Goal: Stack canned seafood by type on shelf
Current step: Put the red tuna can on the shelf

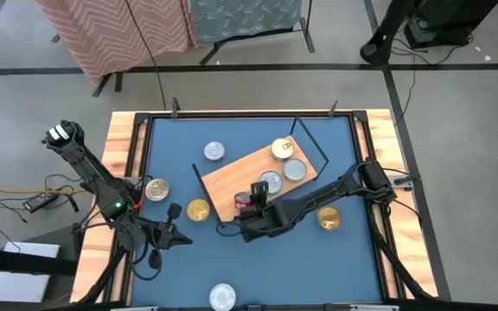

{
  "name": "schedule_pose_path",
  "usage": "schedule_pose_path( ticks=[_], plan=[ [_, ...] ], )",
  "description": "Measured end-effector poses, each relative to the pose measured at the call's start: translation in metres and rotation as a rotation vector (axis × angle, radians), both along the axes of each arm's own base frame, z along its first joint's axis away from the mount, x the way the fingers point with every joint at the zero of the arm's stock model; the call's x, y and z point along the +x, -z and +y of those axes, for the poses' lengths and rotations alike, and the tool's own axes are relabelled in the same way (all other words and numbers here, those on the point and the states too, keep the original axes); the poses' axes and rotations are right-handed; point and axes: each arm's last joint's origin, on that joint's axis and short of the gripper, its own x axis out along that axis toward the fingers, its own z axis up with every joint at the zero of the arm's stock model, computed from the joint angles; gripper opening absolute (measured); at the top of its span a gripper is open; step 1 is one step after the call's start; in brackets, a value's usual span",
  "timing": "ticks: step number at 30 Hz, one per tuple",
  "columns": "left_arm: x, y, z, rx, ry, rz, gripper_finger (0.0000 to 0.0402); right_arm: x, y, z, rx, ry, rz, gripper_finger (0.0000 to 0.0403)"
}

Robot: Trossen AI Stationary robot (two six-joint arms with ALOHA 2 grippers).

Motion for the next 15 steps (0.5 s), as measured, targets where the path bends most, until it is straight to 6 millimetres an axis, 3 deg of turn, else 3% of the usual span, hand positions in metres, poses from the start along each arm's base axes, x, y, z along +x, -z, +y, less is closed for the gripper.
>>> schedule_pose_path(
  ticks=[15],
  plan=[
    [0.0000,0.0001,0.0000,0.000,0.001,0.001,0.0004,0.0004,0.0005,-0.0024,0.012,-0.009,0.017,0.0173]
  ],
)
